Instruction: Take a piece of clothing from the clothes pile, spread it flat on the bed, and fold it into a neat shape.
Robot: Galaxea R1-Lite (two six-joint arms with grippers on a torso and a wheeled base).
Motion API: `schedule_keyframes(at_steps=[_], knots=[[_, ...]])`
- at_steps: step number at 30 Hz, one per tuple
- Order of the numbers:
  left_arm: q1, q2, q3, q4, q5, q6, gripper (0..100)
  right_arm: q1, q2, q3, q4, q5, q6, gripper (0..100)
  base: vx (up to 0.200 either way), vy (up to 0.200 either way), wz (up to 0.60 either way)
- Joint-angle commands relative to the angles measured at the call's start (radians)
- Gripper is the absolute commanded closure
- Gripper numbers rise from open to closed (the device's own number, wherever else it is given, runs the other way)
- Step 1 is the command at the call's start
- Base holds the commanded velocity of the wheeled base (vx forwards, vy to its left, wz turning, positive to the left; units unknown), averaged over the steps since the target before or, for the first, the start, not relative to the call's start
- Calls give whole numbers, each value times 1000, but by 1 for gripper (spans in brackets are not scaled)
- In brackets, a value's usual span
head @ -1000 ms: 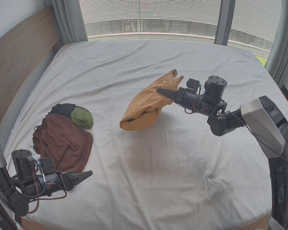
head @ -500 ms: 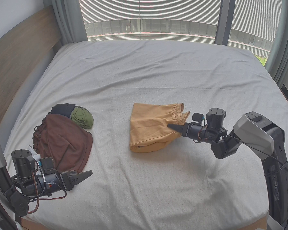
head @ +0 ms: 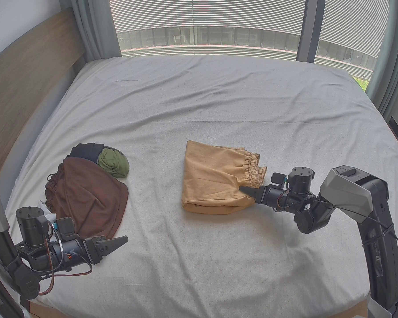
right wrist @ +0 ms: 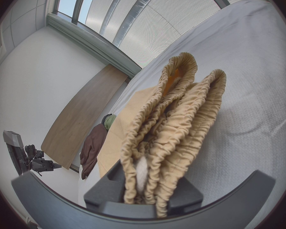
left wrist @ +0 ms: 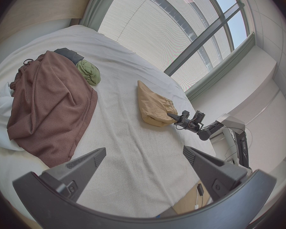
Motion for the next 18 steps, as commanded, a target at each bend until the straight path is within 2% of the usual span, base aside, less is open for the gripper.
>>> schedule_keyframes(at_steps=[1,2,3,8,14,18], knots=[[1,1,18,-1,0,0,0,2,10,6,1,-2,1,100,0,0,0],[1,1,18,-1,0,0,0,0,7,4,-1,-5,-1,100,0,0,0],[1,1,18,-2,0,0,0,-4,-2,9,-7,-28,-12,0,0,0,0],[1,1,18,-1,0,0,0,-27,-46,35,-10,-44,-27,0,0,0,0],[-1,-2,18,-2,0,0,0,-116,-172,110,-10,-43,-47,0,0,0,0],[-2,-7,18,-2,0,0,0,-142,-279,135,-1,-41,-47,0,0,0,0]])
